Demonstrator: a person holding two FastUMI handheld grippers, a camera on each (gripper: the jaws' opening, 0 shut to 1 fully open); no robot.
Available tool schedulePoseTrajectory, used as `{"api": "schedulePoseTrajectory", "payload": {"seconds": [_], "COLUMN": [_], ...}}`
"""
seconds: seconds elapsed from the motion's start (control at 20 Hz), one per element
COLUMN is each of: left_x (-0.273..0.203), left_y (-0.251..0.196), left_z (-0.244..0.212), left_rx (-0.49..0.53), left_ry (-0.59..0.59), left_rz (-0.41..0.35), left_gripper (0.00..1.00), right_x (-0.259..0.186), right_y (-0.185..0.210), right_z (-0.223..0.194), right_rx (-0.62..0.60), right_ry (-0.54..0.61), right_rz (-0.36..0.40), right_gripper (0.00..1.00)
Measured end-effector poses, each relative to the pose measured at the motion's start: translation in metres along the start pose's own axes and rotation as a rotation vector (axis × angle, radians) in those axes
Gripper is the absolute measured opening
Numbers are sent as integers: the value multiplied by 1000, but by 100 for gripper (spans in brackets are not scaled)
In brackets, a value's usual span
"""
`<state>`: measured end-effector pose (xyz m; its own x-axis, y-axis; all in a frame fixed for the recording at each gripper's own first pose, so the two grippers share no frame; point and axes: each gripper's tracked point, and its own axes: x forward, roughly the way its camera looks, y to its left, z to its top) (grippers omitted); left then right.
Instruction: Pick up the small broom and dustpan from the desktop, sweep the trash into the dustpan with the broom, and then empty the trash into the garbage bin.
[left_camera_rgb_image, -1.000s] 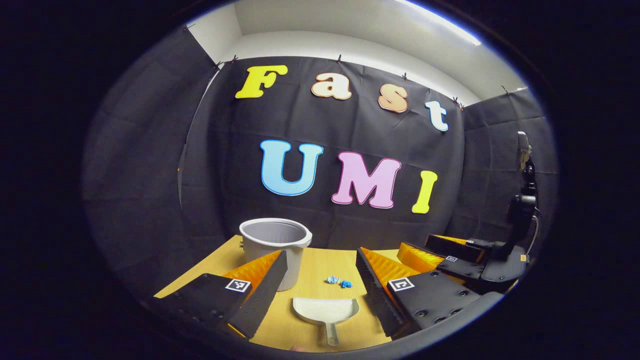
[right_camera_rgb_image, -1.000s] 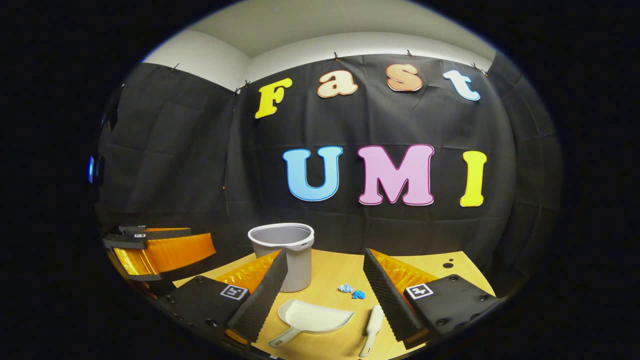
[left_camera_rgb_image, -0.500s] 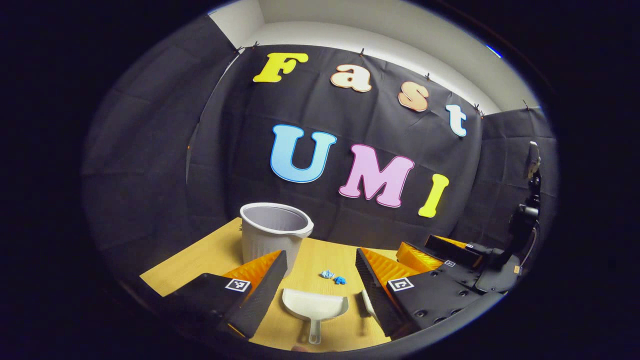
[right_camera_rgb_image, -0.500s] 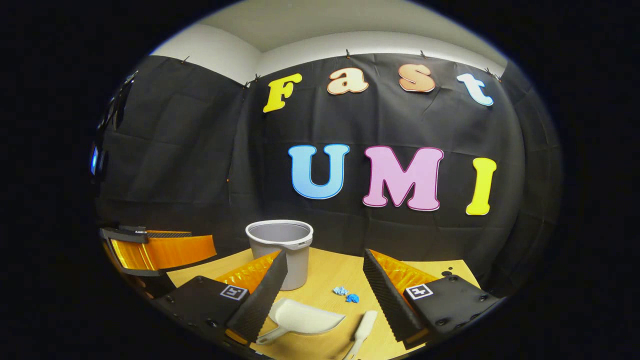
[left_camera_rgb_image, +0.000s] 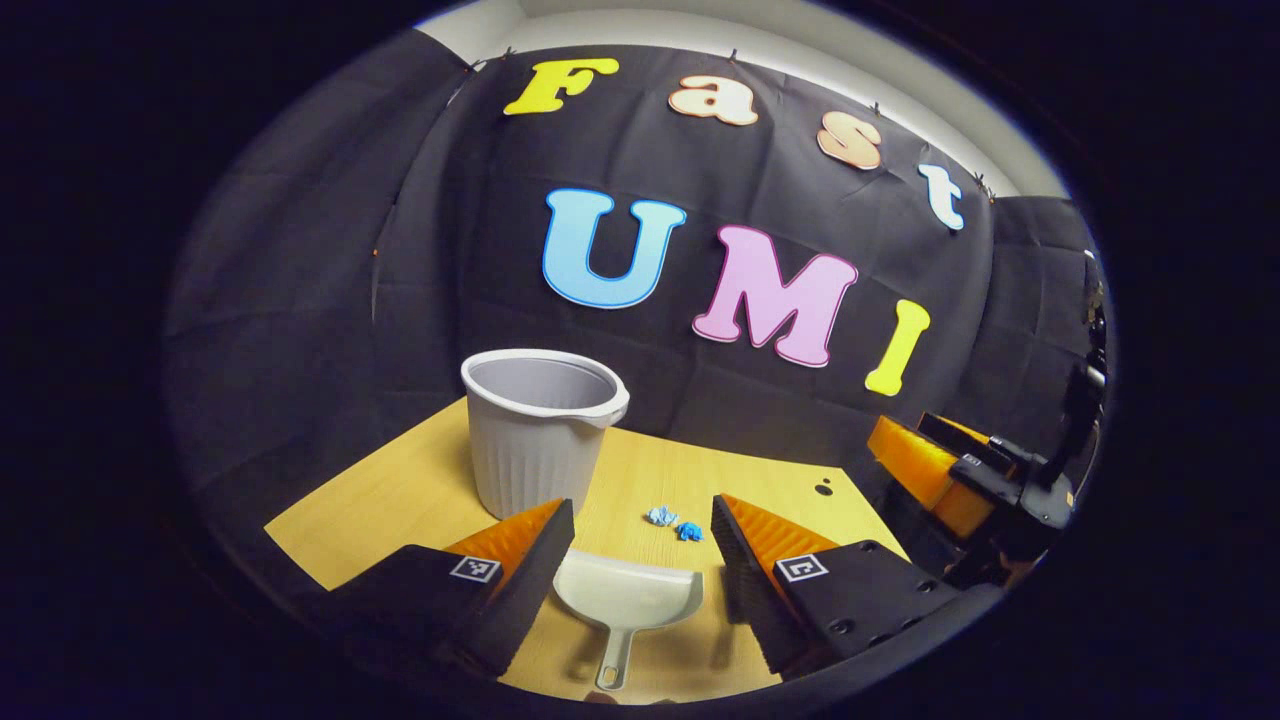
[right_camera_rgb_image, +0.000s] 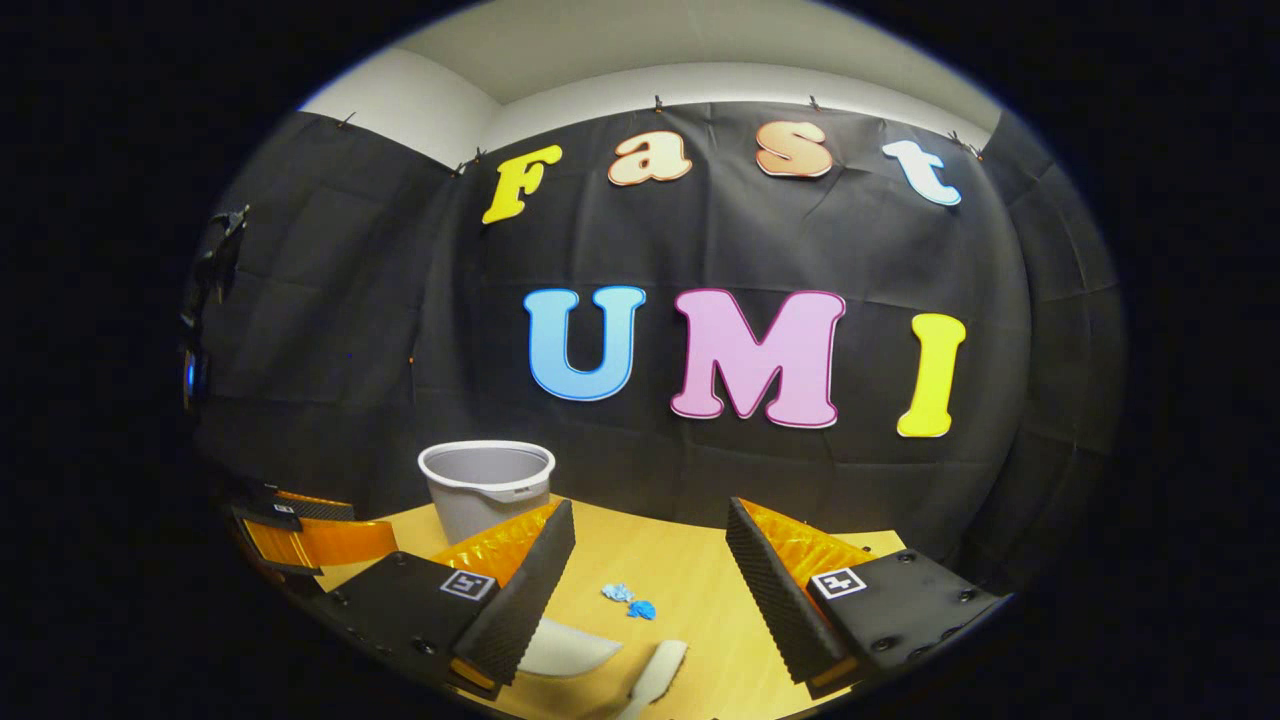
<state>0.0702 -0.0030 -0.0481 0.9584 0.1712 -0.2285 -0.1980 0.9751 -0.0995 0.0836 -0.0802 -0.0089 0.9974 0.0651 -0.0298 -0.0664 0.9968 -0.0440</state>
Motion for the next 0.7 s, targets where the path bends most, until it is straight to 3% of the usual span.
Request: {"api": "schedulePoseTrajectory", "payload": {"seconds": [0.1, 0.2, 0.7], "left_x": [16, 22, 53], "left_y": [-3, -6, 21], "left_z": [-27, -68, -209], "left_rx": [15, 9, 30], "left_ry": [97, 269, 868], "left_rz": [2, 0, 121], "left_gripper": [82, 83, 85], "right_x": [-2, -4, -8], "right_y": [-18, -34, -90], "right_z": [-7, -19, -83], "right_rx": [22, 43, 163], "right_ry": [6, 27, 170], "right_rz": [-20, -39, -60], "right_gripper": [98, 98, 98]}}
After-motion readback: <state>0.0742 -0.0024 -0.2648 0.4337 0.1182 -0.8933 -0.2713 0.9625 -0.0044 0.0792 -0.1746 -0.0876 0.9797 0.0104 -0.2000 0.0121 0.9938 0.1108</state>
